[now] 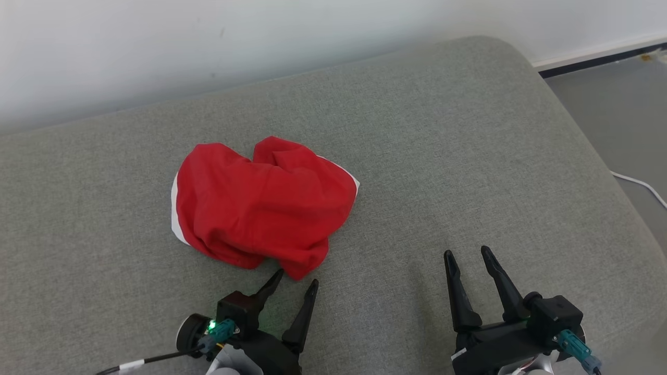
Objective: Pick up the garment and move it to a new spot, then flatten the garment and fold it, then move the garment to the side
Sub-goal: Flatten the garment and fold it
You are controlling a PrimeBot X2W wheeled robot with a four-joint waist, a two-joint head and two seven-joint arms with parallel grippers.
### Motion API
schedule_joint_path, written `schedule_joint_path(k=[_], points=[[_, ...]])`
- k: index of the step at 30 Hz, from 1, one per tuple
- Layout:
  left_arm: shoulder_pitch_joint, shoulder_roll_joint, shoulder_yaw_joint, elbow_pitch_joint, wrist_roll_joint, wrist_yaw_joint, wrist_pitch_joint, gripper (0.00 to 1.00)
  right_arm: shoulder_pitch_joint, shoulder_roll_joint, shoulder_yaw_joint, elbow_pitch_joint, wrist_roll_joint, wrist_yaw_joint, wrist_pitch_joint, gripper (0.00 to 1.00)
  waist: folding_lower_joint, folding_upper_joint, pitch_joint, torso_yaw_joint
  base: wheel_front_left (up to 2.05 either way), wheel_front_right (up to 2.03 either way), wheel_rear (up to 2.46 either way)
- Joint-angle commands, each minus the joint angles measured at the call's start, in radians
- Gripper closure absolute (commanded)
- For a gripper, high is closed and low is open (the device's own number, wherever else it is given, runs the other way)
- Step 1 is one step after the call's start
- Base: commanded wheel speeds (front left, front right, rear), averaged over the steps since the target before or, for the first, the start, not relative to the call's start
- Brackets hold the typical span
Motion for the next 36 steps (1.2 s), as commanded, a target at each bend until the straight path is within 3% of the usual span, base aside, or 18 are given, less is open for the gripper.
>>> schedule_joint_path(k=[1,6,8,9,10,18,29,36], points=[[-0.017,0.002,-0.001,0.010,-0.010,0.001,-0.002,0.00,-0.002,0.000,-0.001,-0.003,0.002,-0.002,-0.002,0.00,-0.0001,-0.0001,0.007,-0.004,0.00,0.00,0.00],[-0.052,0.007,-0.020,0.043,-0.036,0.001,-0.002,0.00,-0.011,0.000,0.006,-0.001,0.005,-0.002,-0.002,0.00,-0.0001,-0.0001,0.017,-0.013,0.00,0.00,0.00],[-0.065,0.008,-0.016,0.038,-0.039,0.001,-0.002,0.54,-0.011,0.000,0.007,-0.002,0.006,-0.002,-0.002,0.00,-0.0001,-0.0001,0.018,-0.014,0.00,0.00,0.00],[-0.068,0.009,-0.009,0.037,-0.044,0.001,-0.002,0.96,-0.011,0.000,0.006,-0.003,0.007,-0.002,-0.002,0.00,-0.0001,-0.0001,0.019,-0.014,0.00,0.00,0.00],[-0.069,0.007,-0.006,0.035,-0.050,0.001,-0.002,1.00,-0.009,0.000,0.002,-0.004,0.007,-0.002,-0.002,0.00,-0.0001,-0.0001,0.018,-0.010,0.00,0.00,0.00],[-0.025,0.010,0.030,-0.059,-0.063,0.001,-0.002,1.00,0.022,0.000,-0.022,0.006,0.000,-0.002,-0.002,0.00,-0.0001,-0.0001,-0.016,0.058,0.00,0.00,0.00],[0.184,0.116,0.067,-0.270,-0.072,0.001,-0.002,1.00,0.063,0.000,-0.016,0.022,-0.003,-0.002,-0.002,0.00,-0.0001,-0.0001,-0.096,0.200,0.00,0.00,0.00],[0.357,0.179,0.089,-0.348,-0.079,0.002,-0.002,1.00,0.085,0.000,-0.015,0.030,0.000,-0.002,-0.002,0.00,-0.0001,-0.0001,-0.129,0.253,0.00,0.00,0.00]])
